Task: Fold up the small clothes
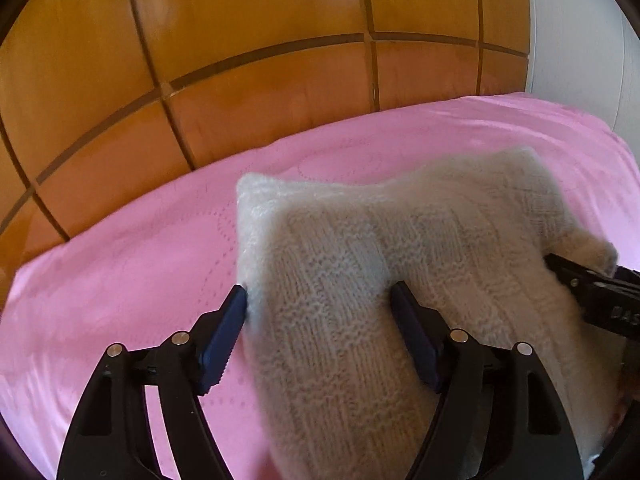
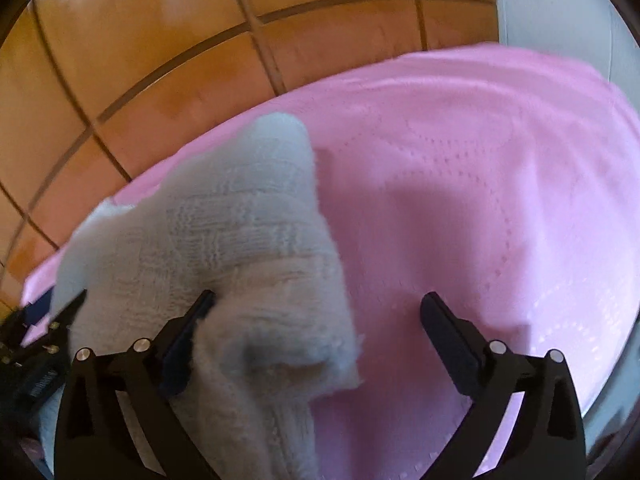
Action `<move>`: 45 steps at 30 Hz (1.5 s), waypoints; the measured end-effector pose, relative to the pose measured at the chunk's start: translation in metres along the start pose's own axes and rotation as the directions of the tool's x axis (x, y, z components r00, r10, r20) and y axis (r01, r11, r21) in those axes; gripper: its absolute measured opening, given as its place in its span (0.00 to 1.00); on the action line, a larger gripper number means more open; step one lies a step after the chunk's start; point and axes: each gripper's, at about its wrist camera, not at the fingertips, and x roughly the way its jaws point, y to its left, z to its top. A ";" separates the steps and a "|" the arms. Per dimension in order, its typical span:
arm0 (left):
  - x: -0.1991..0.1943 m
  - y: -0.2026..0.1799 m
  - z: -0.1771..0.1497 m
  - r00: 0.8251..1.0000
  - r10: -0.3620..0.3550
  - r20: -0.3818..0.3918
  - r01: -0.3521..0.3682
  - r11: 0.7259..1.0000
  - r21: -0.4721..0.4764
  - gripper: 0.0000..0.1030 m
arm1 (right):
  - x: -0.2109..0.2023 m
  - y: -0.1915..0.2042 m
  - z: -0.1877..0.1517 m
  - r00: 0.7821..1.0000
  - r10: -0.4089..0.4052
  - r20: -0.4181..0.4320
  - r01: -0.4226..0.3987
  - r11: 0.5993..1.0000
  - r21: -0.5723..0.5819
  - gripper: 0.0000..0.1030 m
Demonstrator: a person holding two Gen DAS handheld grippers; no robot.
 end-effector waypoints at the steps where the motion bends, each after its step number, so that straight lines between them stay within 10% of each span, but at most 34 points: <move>1: 0.000 0.001 0.001 1.000 -0.002 0.002 0.002 1.000 -0.002 0.71 | -0.003 0.000 0.001 1.000 0.005 0.005 -0.005 1.000 -0.009 0.96; 9: -0.036 0.062 -0.026 0.976 -0.198 0.091 0.214 0.950 -0.228 0.89 | -0.035 -0.007 -0.011 0.955 0.290 -0.067 -0.288 0.957 0.038 0.92; 15: -0.014 0.090 -0.056 0.853 -0.519 0.046 0.485 0.757 -0.438 0.90 | -0.025 -0.010 -0.016 0.902 0.409 -0.141 -0.389 0.909 0.149 0.84; 19: 0.008 0.084 -0.063 0.741 -0.671 0.028 0.583 0.622 -0.523 0.90 | -0.011 -0.016 -0.012 0.884 0.446 -0.139 -0.407 0.882 0.237 0.78; 24: -0.002 0.065 -0.051 0.805 -0.593 -0.025 0.535 0.743 -0.403 0.69 | -0.011 -0.007 -0.004 0.884 0.444 -0.148 -0.416 0.890 0.187 0.51; 34: -0.048 0.058 -0.031 0.913 -0.406 0.040 0.407 0.901 -0.150 0.54 | -0.049 0.048 0.004 0.911 0.412 -0.022 -0.413 0.908 -0.079 0.41; 45: -0.038 0.123 0.006 0.962 -0.208 0.175 0.234 0.962 -0.141 0.54 | 0.003 0.134 0.053 0.885 0.462 0.054 -0.442 0.871 -0.216 0.40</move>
